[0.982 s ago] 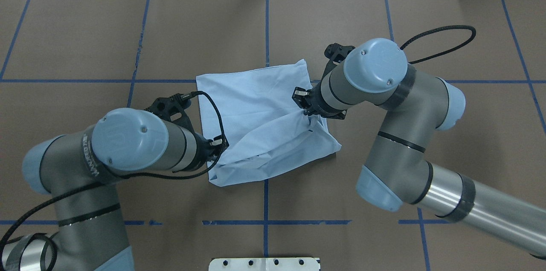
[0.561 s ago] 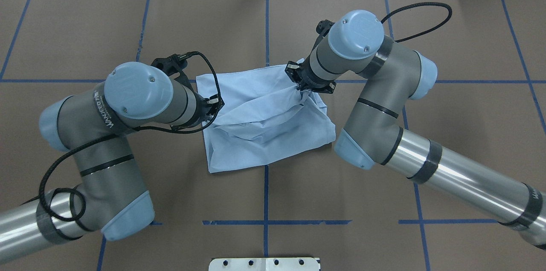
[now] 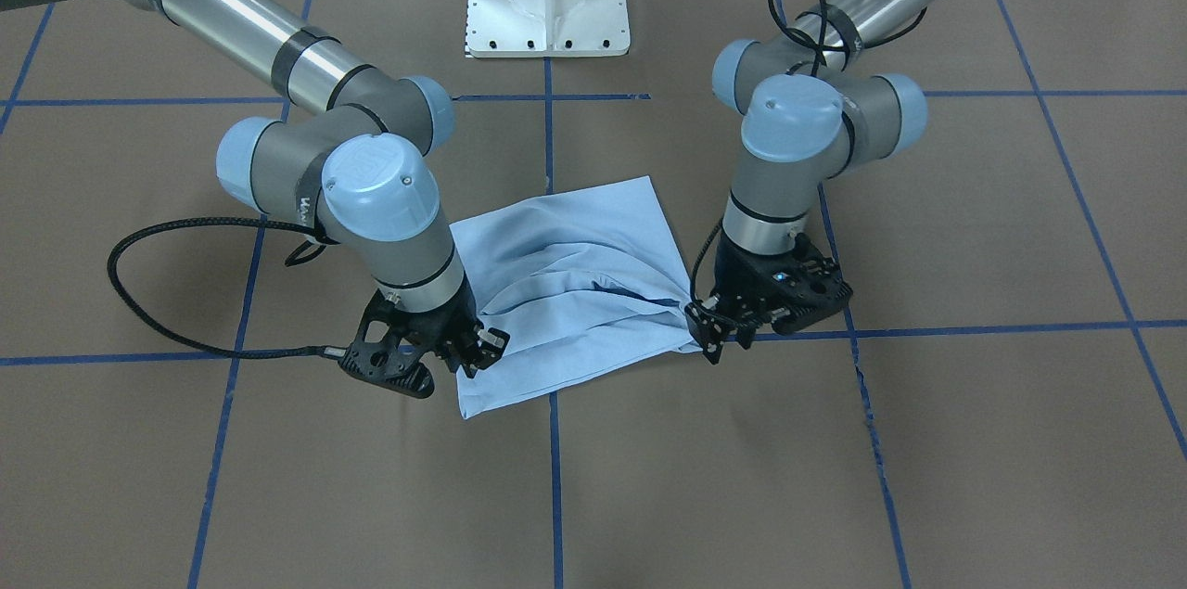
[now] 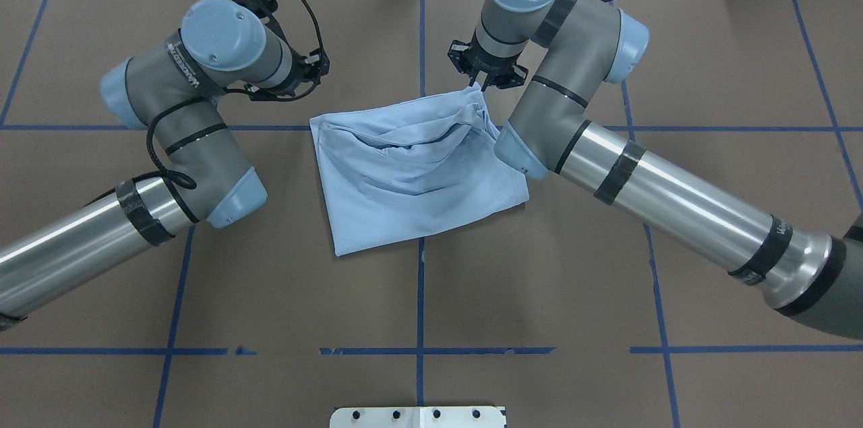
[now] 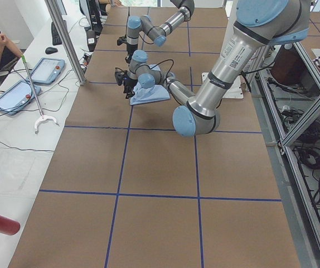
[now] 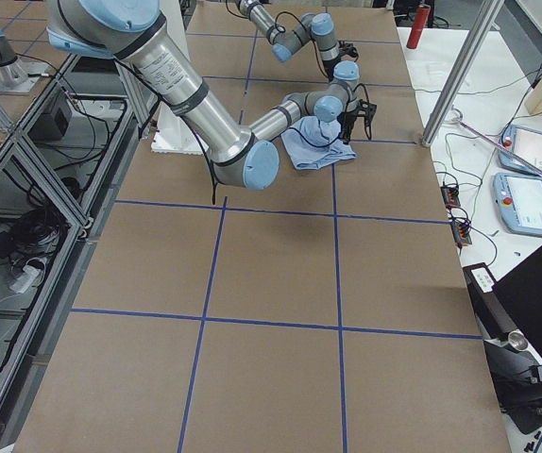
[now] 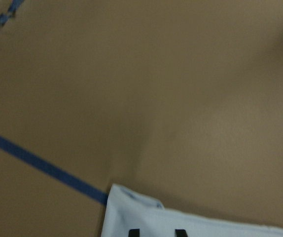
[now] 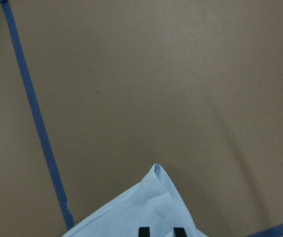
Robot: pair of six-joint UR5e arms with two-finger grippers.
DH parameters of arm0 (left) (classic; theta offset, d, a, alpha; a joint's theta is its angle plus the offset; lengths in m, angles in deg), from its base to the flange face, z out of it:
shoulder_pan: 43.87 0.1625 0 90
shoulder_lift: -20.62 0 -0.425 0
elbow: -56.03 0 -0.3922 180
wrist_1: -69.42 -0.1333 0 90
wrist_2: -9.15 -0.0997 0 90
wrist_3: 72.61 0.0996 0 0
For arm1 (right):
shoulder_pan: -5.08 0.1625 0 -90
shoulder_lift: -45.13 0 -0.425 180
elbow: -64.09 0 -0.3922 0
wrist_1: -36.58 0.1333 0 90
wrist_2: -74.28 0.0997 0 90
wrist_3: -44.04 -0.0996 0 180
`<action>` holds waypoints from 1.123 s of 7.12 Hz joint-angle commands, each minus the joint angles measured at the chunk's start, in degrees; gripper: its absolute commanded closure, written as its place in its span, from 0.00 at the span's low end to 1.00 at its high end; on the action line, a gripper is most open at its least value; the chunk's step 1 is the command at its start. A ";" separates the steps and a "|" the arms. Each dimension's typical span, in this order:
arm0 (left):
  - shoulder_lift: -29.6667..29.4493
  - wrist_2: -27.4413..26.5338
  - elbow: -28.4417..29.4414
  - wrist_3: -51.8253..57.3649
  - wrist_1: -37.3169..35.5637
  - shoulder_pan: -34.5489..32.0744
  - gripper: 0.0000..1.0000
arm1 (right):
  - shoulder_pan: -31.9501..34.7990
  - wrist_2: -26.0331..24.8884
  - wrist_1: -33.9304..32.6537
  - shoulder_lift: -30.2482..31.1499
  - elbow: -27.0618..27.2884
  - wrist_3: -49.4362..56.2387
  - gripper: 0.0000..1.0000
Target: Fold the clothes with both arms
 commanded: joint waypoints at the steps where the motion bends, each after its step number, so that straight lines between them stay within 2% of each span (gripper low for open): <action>1: -0.59 1.51 1.73 3.74 1.43 -1.92 0.00 | 3.14 4.42 -0.08 -0.81 -1.90 4.04 0.00; 2: -0.42 5.88 1.46 4.00 1.17 -1.92 0.00 | 2.98 5.33 -0.51 -1.68 -0.33 3.95 0.00; 3: 0.28 7.66 -0.11 6.36 0.73 -2.53 0.00 | 2.63 6.29 -2.35 -1.17 2.82 3.95 0.00; 4: 3.42 8.20 -3.34 10.29 0.55 -3.49 0.00 | 0.54 6.39 -8.80 -1.51 6.86 4.65 0.00; 5: 6.32 11.25 -5.46 14.77 0.55 -5.76 0.00 | -1.92 5.61 -13.13 -1.42 10.38 6.31 0.00; 7: 9.76 13.04 -6.19 21.73 0.90 -9.38 0.00 | -9.46 -2.70 -16.50 -3.08 9.54 15.76 0.00; 8: 10.21 13.04 -6.10 22.46 1.08 -10.00 0.00 | -11.06 -3.79 -18.60 -3.44 9.27 19.91 0.00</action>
